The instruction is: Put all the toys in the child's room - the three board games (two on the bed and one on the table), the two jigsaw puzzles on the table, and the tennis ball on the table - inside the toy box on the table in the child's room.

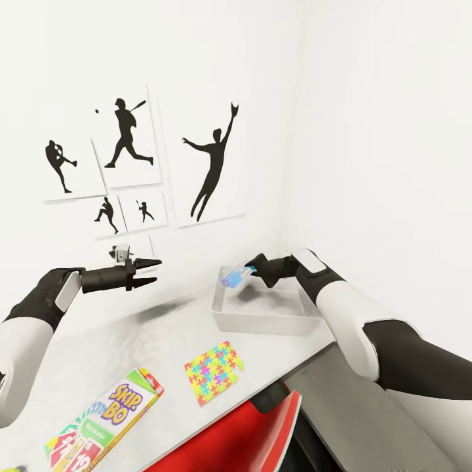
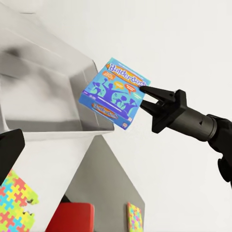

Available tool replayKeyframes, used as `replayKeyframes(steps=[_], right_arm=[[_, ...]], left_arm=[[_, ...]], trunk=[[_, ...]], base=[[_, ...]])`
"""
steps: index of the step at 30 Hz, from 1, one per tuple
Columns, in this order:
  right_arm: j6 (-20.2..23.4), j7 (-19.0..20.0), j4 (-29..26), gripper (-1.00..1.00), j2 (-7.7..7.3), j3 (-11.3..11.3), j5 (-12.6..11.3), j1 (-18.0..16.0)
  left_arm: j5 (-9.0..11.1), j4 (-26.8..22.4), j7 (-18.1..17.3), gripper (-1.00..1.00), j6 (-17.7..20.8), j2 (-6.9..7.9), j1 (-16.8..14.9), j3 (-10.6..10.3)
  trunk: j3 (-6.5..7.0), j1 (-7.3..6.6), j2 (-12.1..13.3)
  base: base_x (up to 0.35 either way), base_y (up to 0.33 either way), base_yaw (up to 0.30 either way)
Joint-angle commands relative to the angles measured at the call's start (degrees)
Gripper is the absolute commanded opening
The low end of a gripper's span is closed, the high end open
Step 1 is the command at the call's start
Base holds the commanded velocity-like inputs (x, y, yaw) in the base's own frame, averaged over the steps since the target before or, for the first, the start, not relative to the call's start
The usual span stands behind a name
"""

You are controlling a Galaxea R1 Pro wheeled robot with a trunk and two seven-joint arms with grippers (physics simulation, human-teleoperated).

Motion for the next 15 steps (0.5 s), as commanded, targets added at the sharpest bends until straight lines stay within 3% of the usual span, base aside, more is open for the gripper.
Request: replayKeyframes(steps=[1, 15], right_arm=[[0.01, -0.46, -0.09, -1.0, -0.02, 0.37, -0.65, -0.04], [0.13, -0.09, -0.76, -1.0, 0.04, 0.41, -0.65, 0.03]], left_arm=[[-0.14, 0.0, -0.26, 1.0, 0.23, 0.01, -0.05, 0.09], [-0.14, 0.0, -0.42, 1.0, 0.23, 0.24, -0.05, 0.09]], trunk=[[-0.19, 0.04, -0.14], [-0.31, 0.04, -0.14]], base=[[0.0, 0.0, -0.147], [0.0, 0.0, -0.024]])
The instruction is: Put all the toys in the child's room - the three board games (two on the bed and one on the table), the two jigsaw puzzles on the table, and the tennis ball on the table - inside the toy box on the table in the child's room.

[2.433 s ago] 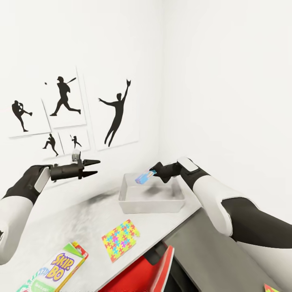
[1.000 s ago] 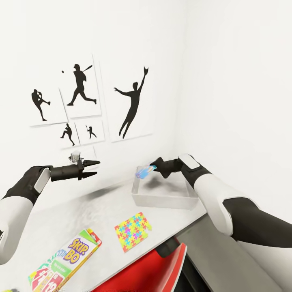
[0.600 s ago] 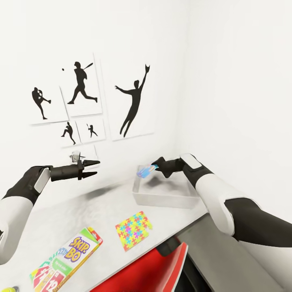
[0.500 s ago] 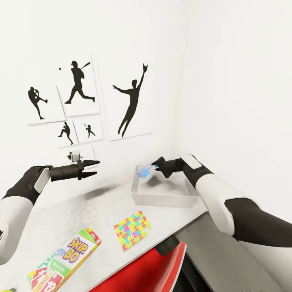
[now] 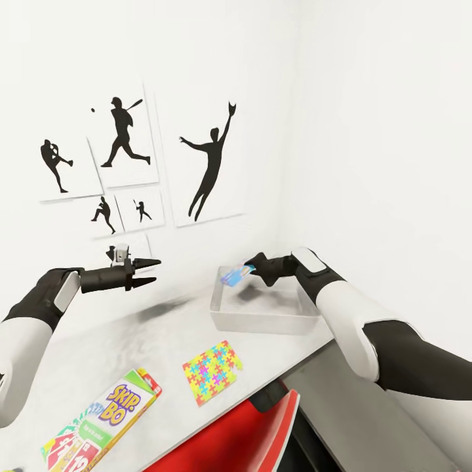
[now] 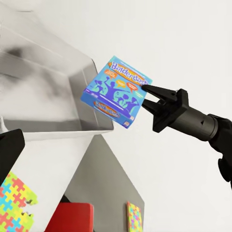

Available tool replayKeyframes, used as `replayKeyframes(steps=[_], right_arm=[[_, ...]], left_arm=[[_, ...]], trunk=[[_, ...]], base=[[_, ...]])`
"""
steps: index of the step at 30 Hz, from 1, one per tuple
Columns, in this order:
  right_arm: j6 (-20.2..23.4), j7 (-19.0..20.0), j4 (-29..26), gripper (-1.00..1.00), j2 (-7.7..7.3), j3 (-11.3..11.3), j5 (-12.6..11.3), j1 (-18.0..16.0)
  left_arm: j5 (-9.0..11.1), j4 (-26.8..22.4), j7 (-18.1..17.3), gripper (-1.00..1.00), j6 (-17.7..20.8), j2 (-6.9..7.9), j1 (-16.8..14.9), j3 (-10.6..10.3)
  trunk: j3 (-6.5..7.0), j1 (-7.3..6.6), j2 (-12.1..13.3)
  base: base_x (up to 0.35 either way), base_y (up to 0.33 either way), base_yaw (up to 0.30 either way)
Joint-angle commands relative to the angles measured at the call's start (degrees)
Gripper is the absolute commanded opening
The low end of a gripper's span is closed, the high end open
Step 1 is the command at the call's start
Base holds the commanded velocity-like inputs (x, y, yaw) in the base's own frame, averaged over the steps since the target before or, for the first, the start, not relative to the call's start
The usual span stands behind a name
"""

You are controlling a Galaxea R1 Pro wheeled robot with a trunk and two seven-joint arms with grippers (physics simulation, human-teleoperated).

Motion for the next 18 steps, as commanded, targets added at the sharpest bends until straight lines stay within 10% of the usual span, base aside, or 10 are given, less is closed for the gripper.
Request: replayKeyframes(steps=[1, 18], right_arm=[[0.02, -0.48, -0.11, -1.0, -0.02, 0.38, -0.62, -0.05], [-0.12, -0.82, -0.13, -1.0, -0.1, -0.83, -0.62, -0.07]], left_arm=[[-0.15, 0.01, -0.26, 1.0, 0.22, 0.02, -0.06, 0.09], [2.05, 0.01, -0.32, 1.0, 0.22, 0.15, -0.06, 0.0]], trunk=[[-0.13, 0.04, -0.13], [-0.14, 0.04, -0.13]], base=[[0.0, 0.0, 0.0], [0.0, 0.0, 0.0]])
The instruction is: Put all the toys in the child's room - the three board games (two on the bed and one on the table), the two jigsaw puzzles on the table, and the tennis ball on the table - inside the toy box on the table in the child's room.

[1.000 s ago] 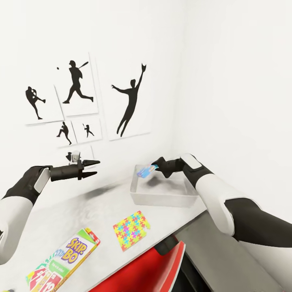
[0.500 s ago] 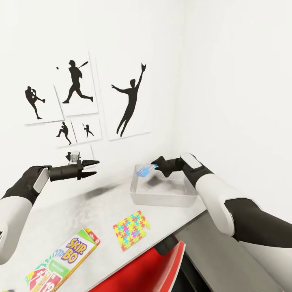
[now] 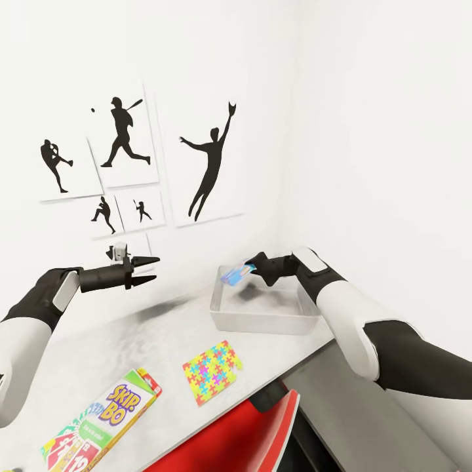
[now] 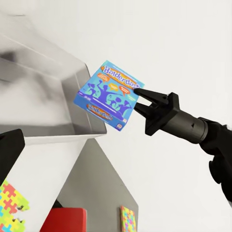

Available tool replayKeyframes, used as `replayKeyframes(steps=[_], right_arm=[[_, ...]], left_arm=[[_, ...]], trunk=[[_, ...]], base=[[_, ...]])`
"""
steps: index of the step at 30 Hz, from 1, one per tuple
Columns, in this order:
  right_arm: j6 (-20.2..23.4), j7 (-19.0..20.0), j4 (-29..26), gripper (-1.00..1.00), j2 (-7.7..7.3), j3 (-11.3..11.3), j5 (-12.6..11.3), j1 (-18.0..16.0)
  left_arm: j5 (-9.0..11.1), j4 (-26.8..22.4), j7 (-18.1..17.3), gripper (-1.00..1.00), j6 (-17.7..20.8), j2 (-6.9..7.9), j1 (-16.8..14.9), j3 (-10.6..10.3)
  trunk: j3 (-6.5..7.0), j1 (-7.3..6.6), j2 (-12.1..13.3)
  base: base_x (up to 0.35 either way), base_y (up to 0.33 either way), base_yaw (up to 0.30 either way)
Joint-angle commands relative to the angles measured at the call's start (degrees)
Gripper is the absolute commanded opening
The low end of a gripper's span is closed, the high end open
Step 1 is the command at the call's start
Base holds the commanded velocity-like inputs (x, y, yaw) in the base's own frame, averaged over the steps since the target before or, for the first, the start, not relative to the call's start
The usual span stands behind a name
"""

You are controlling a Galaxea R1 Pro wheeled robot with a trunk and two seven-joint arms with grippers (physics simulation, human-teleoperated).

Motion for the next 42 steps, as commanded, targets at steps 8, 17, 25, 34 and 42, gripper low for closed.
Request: replayKeyframes(steps=[8, 17, 25, 34, 42], right_arm=[[0.01, -0.53, -0.1, -1.0, -0.02, 0.23, -0.63, -0.04], [0.11, -0.53, -0.1, -1.0, -0.02, 0.14, -0.63, -0.04], [0.16, -0.53, -0.1, -1.0, -0.02, -0.35, -0.63, -0.04], [0.22, -0.53, -0.1, -1.0, -0.02, -0.55, -0.71, -0.04], [0.32, -0.53, -0.1, -1.0, -0.37, -0.56, -0.64, -0.13]], left_arm=[[-0.04, 0.01, -0.23, 1.0, 0.23, 0.0, -0.06, 0.08], [-0.05, 0.01, -0.23, 1.0, 0.23, 0.08, -0.06, 0.08], [0.02, 0.01, -0.23, 1.0, 0.23, 0.03, -0.06, 0.08], [0.04, 0.0, -0.23, 1.0, 0.23, 0.09, -0.06, 0.08], [0.11, 0.01, -0.23, 1.0, 0.23, 0.25, -0.06, 0.1]], trunk=[[-0.13, 0.04, -0.13], [-0.34, 0.04, -0.13], [-1.04, 0.04, -0.13], [-1.88, 0.04, -0.13], [-2.64, 0.04, -0.13]], base=[[0.0, 0.0, 0.0], [0.0, 0.0, 0.0], [0.0, 0.0, 0.0], [0.0, 0.0, 0.0], [0.0, 0.0, 0.0]])
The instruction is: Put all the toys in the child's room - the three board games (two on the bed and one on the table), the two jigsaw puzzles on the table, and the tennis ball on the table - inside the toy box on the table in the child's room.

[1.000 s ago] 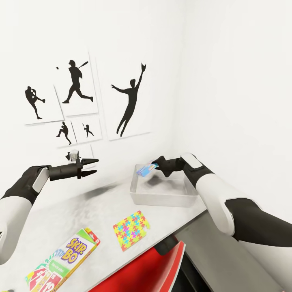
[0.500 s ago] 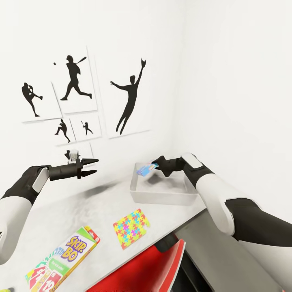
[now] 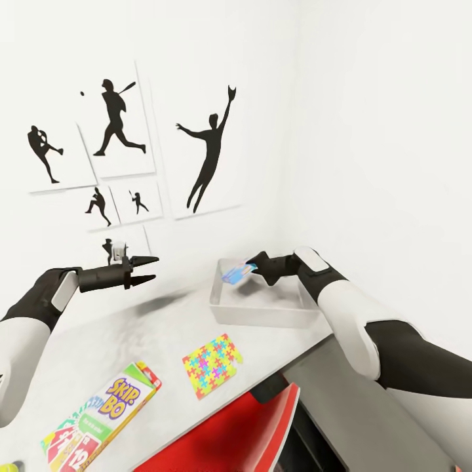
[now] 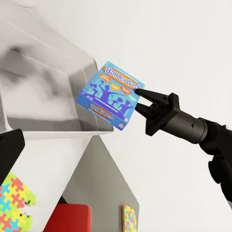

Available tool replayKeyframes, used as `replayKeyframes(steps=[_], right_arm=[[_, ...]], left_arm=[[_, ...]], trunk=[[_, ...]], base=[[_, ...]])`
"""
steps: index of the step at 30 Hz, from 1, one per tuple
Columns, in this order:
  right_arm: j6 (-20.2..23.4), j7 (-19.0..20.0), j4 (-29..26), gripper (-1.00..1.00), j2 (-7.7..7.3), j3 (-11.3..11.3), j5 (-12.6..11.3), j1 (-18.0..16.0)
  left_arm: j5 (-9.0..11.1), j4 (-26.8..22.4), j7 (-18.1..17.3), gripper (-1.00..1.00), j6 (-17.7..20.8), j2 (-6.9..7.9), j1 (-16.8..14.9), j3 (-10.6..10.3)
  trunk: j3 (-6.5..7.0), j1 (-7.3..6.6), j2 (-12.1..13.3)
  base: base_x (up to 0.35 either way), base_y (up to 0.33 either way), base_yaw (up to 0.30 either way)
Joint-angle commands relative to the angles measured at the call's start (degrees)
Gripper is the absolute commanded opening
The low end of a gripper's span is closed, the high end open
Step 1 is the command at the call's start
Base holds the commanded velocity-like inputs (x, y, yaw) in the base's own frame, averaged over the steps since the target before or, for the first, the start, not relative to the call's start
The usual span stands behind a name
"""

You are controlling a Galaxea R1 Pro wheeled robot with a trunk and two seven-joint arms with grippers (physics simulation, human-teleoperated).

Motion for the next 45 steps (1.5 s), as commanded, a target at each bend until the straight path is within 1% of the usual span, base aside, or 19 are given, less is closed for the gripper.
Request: replayKeyframes(steps=[1, 8, 16, 22, 31, 45], right_arm=[[0.01, -0.53, -0.1, -1.0, -0.08, 0.19, -0.69, -0.07], [0.01, -0.6, -0.1, -1.0, -0.41, 0.11, -0.73, -0.05], [0.02, -0.62, -0.12, -1.0, -0.54, 0.1, -0.77, -0.06], [0.02, -0.6, -0.14, -1.0, -0.55, 0.17, -0.77, -0.04], [-0.18, -0.57, -0.18, -1.0, -0.55, 0.18, -0.77, -0.04], [-0.25, -0.53, -0.19, -1.0, -0.61, 0.19, -0.75, -0.04]], left_arm=[[-0.13, 0.02, -0.23, 1.0, 0.23, 0.03, -0.06, 0.08], [-0.12, 0.0, -0.23, 1.0, 0.23, 0.17, -0.06, 0.22], [-0.03, -0.06, -0.23, 1.0, 0.23, 0.31, -0.06, 1.24], [0.64, -0.07, -0.23, 1.0, 0.23, 0.34, -0.06, 1.36], [0.75, -0.07, -0.23, 1.0, 0.23, 0.36, -0.06, 1.38], [0.71, -0.07, -0.23, 1.0, 0.23, 0.28, -0.06, 1.38]], trunk=[[-0.23, 0.03, -0.14], [-0.89, 0.03, -0.14], [-1.64, 0.03, -0.14], [-2.21, 0.03, -0.14], [-3.06, 0.03, -0.14], [-3.26, 0.03, -0.14]], base=[[0.0, 0.0, 0.0], [0.0, 0.0, 0.0], [0.0, 0.0, 0.0], [0.0, 0.0, 0.0], [0.0, 0.0, 0.0], [0.0, 0.0, 0.0]])
